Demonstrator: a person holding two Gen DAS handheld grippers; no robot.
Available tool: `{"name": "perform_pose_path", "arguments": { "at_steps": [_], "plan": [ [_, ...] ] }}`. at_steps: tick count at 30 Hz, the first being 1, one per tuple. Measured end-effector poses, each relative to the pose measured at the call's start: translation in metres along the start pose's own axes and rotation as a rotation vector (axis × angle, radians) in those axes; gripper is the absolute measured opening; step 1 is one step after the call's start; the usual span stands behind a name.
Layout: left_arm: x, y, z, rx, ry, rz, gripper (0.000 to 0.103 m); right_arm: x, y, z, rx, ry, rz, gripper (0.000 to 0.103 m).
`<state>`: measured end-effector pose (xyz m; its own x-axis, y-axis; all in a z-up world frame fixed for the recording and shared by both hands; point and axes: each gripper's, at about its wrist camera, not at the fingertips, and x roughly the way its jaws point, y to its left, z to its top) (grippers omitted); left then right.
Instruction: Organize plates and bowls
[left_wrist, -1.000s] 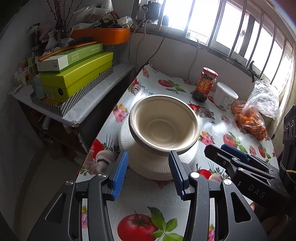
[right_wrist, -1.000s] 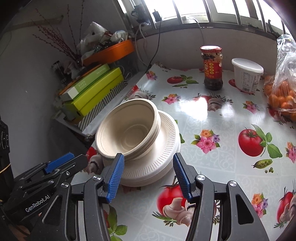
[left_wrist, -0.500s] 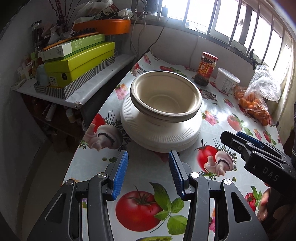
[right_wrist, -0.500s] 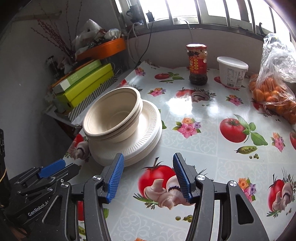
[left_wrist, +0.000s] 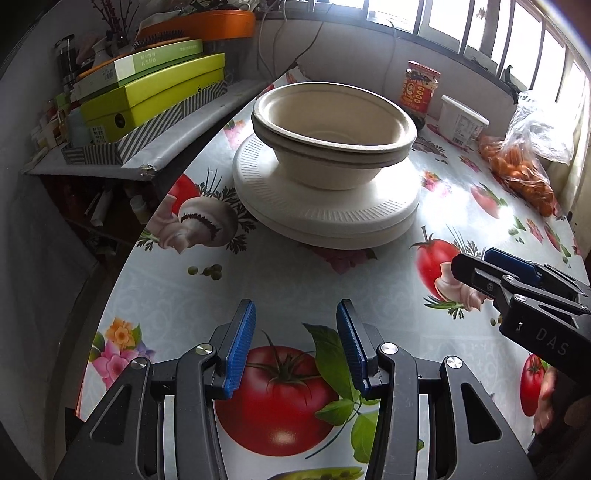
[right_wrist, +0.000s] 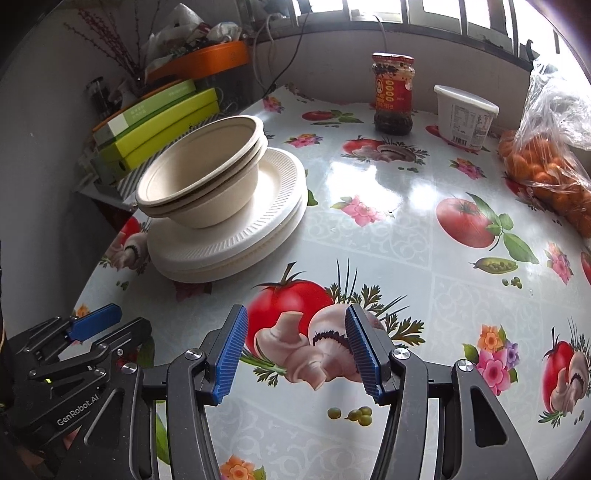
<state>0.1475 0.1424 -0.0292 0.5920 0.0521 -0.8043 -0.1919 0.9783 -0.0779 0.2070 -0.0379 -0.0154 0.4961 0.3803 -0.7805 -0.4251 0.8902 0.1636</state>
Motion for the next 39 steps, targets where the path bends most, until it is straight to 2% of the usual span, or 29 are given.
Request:
{"name": "perform_pose_path", "arguments": {
  "at_steps": [13,20,30,39],
  "plan": [
    [0.005,-0.013,-0.005,0.063,-0.037,0.045,0.047,0.013,0.005,-0.006,-0.066,0.022,-0.038,0.056],
    [0.006,-0.013,-0.005,0.07,-0.05,0.039,0.055,0.013,0.006,-0.008,-0.084,0.006,-0.058,0.057],
    [0.008,-0.014,-0.004,0.078,-0.046,0.026,0.063,0.015,0.01,-0.009,-0.111,0.01,-0.065,0.067],
    [0.009,-0.016,-0.004,0.079,-0.043,0.029,0.069,0.016,0.01,-0.008,-0.114,0.012,-0.082,0.068]
  ]
}}
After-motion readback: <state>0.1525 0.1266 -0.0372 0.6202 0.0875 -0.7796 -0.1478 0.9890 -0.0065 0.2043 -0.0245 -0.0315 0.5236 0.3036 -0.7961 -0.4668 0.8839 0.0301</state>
